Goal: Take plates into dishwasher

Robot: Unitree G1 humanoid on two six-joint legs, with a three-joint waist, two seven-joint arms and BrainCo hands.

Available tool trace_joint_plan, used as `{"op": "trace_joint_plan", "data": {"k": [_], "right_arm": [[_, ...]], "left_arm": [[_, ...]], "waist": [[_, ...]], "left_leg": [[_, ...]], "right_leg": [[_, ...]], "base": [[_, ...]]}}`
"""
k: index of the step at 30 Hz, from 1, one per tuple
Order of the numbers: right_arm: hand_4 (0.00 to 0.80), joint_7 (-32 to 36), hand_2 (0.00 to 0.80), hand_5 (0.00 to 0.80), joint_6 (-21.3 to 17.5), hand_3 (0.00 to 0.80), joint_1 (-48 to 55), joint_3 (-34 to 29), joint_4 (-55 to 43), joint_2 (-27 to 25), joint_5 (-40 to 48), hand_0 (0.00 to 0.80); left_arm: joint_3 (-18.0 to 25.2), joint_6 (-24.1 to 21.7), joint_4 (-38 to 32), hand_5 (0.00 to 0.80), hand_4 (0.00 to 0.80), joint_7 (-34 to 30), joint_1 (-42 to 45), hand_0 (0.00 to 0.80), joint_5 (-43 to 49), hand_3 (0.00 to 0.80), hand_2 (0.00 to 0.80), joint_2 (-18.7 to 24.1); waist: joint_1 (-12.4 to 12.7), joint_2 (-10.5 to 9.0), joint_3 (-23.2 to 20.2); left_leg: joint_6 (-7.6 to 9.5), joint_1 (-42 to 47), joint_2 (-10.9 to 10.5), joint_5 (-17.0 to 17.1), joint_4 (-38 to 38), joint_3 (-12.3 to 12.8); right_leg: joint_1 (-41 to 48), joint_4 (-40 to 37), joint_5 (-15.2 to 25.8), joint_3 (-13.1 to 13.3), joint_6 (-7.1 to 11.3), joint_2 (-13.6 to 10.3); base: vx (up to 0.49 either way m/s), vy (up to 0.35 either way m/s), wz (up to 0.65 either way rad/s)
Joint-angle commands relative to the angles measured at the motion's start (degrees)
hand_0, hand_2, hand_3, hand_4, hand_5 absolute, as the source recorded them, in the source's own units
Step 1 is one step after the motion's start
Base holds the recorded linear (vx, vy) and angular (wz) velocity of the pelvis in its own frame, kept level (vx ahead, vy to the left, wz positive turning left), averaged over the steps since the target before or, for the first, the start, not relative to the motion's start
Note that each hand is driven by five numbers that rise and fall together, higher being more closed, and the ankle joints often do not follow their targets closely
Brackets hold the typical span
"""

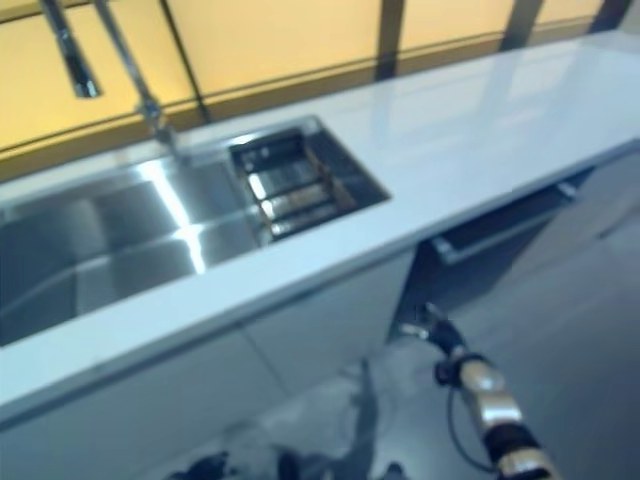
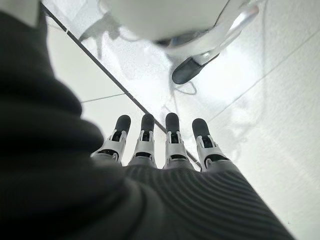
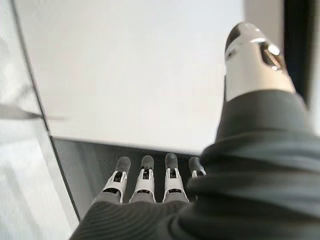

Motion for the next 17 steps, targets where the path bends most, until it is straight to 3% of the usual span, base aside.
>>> {"op": "trace_joint_plan", "data": {"k": [1, 4, 6, 8, 11, 12, 17], "right_arm": [[0.0, -4.7, 0.0, 0.0, -7.8, 0.0, -0.2, -3.2, -3.1, 0.4, -4.5, 0.0], [0.0, -5.4, 0.0, 0.0, -7.9, 0.0, 2.5, -4.2, -2.8, 0.4, -8.3, 0.0], [0.0, -1.3, 0.0, 0.0, -3.8, 0.0, 4.3, -4.1, -1.7, 0.8, -5.0, 0.0], [0.0, 0.2, 0.0, 0.0, -1.3, 0.0, 5.0, -3.6, 2.6, 1.3, -9.1, 0.0], [0.0, 4.6, 0.0, 0.0, 1.8, 0.0, 5.2, -1.7, 14.3, 2.1, -11.1, 0.0], [0.0, 5.8, 0.0, 0.0, 0.9, 0.0, 4.9, -1.0, 19.6, 2.8, -11.1, 0.0], [0.0, 7.4, 0.0, 0.0, 4.0, 0.0, 4.1, 1.3, 30.0, 5.7, -14.6, 0.0]], "left_arm": [[-0.1, -0.3, 2.1, 0.0, 0.0, 2.2, -1.5, 0.0, 0.5, 0.0, 0.0, 1.4], [1.3, 0.5, 3.5, 0.0, 0.0, 2.5, -2.1, 0.0, 0.0, 0.0, 0.0, 1.6], [2.2, 1.0, 4.1, 0.0, 0.0, 2.2, -2.2, 0.0, -0.2, 0.0, 0.0, 1.9], [2.5, 1.6, 4.6, 0.0, 0.0, 1.3, -2.6, 0.0, 0.1, 0.0, 0.0, 2.4], [2.4, 2.4, 6.1, 0.0, 0.0, 0.1, -3.5, 0.0, 1.0, 0.0, 0.0, 3.1], [2.2, 2.4, 7.0, 0.0, 0.0, -0.1, -4.1, 0.0, 1.6, 0.0, 0.0, 3.3], [1.8, 2.5, 8.9, 0.0, 0.0, -0.6, -5.8, 0.0, 3.4, 0.0, 0.0, 3.4]], "waist": [[-1.9, -1.17, -0.9], [-3.0, -1.76, -1.2], [-3.5, -2.07, -1.5], [-3.4, -2.35, -1.8], [-2.3, -3.08, -2.5], [-1.6, -3.47, -2.9], [0.0, -4.23, -4.1]], "left_leg": [[2.06, 0.7, 0.8, -6.0, 4.8, 0.8], [2.44, 0.5, 1.0, -4.7, 3.8, 1.7], [2.34, 0.8, 1.1, -4.4, 3.0, 1.5], [2.29, 0.9, 1.0, -4.3, 2.4, 1.3], [2.49, 1.0, 0.9, -4.0, 1.5, 0.4], [2.6, 0.8, 0.8, -4.0, 1.4, -0.2], [2.88, 0.2, 0.3, -3.7, 0.9, -3.3]], "right_leg": [[-2.5, 6.3, 13.4, 5.2, 5.69, -8.1], [-4.2, 8.0, 16.1, 6.4, 5.7, -7.8], [-4.9, 8.9, 17.1, 7.3, 6.23, -7.6], [-4.9, 9.2, 17.5, 7.5, 6.52, -7.4], [-4.3, 9.1, 18.1, 7.2, 7.17, -7.2], [-3.8, 8.8, 18.1, 6.9, 7.23, -7.0], [-2.0, 7.3, 17.4, 8.3, 7.09, -6.0]], "base": [[-0.131, 0.084, -0.22], [-0.105, 0.075, -0.11], [-0.066, 0.052, -0.11], [-0.049, 0.016, 0.06], [-0.026, -0.042, -0.17], [-0.006, -0.057, -0.12], [0.007, -0.077, 0.16]]}}
